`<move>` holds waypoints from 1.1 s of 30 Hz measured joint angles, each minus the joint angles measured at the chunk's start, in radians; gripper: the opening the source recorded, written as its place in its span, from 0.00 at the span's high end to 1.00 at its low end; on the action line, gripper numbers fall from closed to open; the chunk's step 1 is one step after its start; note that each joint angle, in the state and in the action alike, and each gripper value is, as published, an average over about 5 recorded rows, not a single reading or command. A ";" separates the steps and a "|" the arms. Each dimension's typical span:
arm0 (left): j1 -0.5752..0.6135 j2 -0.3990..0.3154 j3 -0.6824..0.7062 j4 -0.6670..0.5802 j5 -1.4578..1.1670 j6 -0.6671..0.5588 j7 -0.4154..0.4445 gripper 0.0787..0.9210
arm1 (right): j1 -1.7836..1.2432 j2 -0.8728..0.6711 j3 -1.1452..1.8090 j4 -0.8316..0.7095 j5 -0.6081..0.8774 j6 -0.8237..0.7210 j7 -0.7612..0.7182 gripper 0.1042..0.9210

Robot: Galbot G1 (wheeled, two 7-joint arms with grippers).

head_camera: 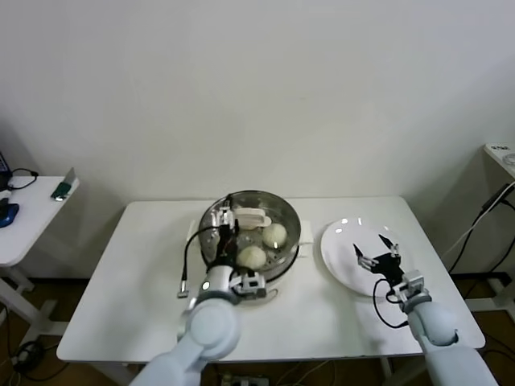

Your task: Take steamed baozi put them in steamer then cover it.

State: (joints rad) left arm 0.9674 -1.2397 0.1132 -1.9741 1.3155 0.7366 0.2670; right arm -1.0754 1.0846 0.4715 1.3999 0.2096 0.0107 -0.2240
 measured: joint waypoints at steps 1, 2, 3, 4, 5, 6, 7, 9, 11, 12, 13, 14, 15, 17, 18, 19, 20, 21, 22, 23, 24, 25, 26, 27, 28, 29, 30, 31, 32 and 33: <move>0.012 0.008 -0.007 -0.017 -0.011 0.000 -0.009 0.12 | 0.000 -0.001 0.000 0.000 0.000 -0.002 0.000 0.12; 0.024 0.015 -0.015 -0.035 -0.023 0.000 -0.019 0.12 | 0.000 -0.002 0.000 0.000 0.001 -0.003 0.000 0.12; 0.038 0.023 -0.025 -0.052 -0.036 0.000 -0.031 0.12 | -0.001 -0.003 0.000 0.001 0.001 -0.004 0.000 0.12; 0.052 0.031 -0.036 -0.068 -0.052 0.000 -0.042 0.12 | -0.001 -0.004 0.000 0.001 0.001 -0.004 0.000 0.12; 0.067 0.039 -0.048 -0.084 -0.071 0.000 -0.055 0.12 | -0.001 -0.004 0.000 0.001 0.001 -0.004 0.000 0.12; 0.083 0.047 -0.063 -0.100 -0.093 0.000 -0.069 0.12 | -0.002 -0.004 0.001 0.001 0.001 -0.004 0.000 0.12; 0.099 0.055 -0.077 -0.113 -0.117 0.000 -0.084 0.12 | -0.002 -0.004 0.002 0.000 0.001 -0.003 0.000 0.12; 0.133 0.068 -0.111 -0.137 -0.172 0.000 -0.117 0.12 | -0.004 -0.004 0.004 0.000 0.000 -0.002 -0.001 0.12; 0.167 0.075 -0.151 -0.156 -0.233 0.000 -0.153 0.12 | -0.007 -0.003 0.006 0.001 -0.001 0.001 -0.002 0.12; 0.184 0.077 -0.173 -0.163 -0.266 0.000 -0.171 0.12 | -0.008 -0.003 0.007 0.002 -0.001 0.002 -0.002 0.12; 0.202 0.078 -0.198 -0.170 -0.302 -0.002 -0.190 0.12 | -0.010 -0.003 0.009 0.004 0.000 0.004 -0.003 0.12; 0.220 0.078 -0.224 -0.177 -0.339 -0.007 -0.209 0.12 | -0.012 -0.003 0.010 0.006 0.000 0.006 -0.004 0.12; 0.238 0.077 -0.251 -0.182 -0.378 -0.015 -0.227 0.12 | -0.014 -0.002 0.012 0.008 0.001 0.007 -0.005 0.12; 0.277 0.073 -0.310 -0.191 -0.461 -0.047 -0.262 0.12 | -0.018 -0.002 0.014 0.013 0.002 0.011 -0.006 0.12; 0.297 0.068 -0.340 -0.194 -0.504 -0.072 -0.278 0.12 | -0.020 -0.002 0.016 0.015 0.003 0.013 -0.007 0.12; 0.318 0.063 -0.372 -0.197 -0.548 -0.102 -0.293 0.12 | -0.022 -0.001 0.018 0.016 0.004 0.015 -0.008 0.12; 0.339 0.057 -0.404 -0.197 -0.593 -0.138 -0.308 0.12 | -0.025 0.000 0.021 0.019 0.005 0.018 -0.009 0.12; 0.360 0.049 -0.436 -0.197 -0.638 -0.178 -0.320 0.12 | -0.027 0.001 0.023 0.021 0.005 0.020 -0.011 0.12; 0.380 0.040 -0.468 -0.194 -0.683 -0.221 -0.331 0.12 | -0.030 0.001 0.026 0.023 0.006 0.023 -0.013 0.12; 0.400 0.029 -0.500 -0.189 -0.727 -0.265 -0.340 0.12 | -0.033 0.002 0.029 0.026 0.006 0.026 -0.014 0.12; 0.420 0.017 -0.531 -0.183 -0.772 -0.309 -0.347 0.12 | -0.037 0.003 0.031 0.029 0.007 0.029 -0.016 0.12; 0.439 0.005 -0.562 -0.176 -0.817 -0.352 -0.352 0.12 | -0.040 0.004 0.034 0.032 0.008 0.032 -0.018 0.12; 0.457 -0.008 -0.591 -0.169 -0.859 -0.393 -0.356 0.12 | -0.043 0.005 0.037 0.036 0.009 0.035 -0.019 0.12; 0.474 -0.022 -0.619 -0.160 -0.902 -0.432 -0.358 0.12 | -0.046 0.007 0.040 0.039 0.010 0.038 -0.021 0.12; 0.490 -0.035 -0.644 -0.151 -0.942 -0.470 -0.359 0.12 | -0.050 0.008 0.042 0.042 0.011 0.042 -0.022 0.12; 0.504 -0.049 -0.666 -0.141 -0.979 -0.505 -0.360 0.12 | -0.053 0.010 0.045 0.045 0.012 0.045 -0.023 0.12; 0.516 -0.063 -0.686 -0.130 -1.014 -0.538 -0.360 0.12 | -0.057 0.011 0.047 0.048 0.013 0.048 -0.024 0.12; 0.527 -0.076 -0.704 -0.119 -1.046 -0.568 -0.360 0.12 | -0.061 0.013 0.050 0.051 0.015 0.052 -0.024 0.12; 0.537 -0.089 -0.719 -0.107 -1.075 -0.595 -0.360 0.12 | -0.065 0.014 0.052 0.054 0.017 0.056 -0.025 0.12; 0.545 -0.101 -0.733 -0.096 -1.101 -0.619 -0.360 0.12 | -0.069 0.015 0.055 0.058 0.020 0.059 -0.025 0.12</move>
State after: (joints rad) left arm 1.5121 -1.3404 -0.6199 -2.0704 0.2145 0.1176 -0.0932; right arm -1.1441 1.0996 0.5263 1.4577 0.2295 0.0701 -0.2492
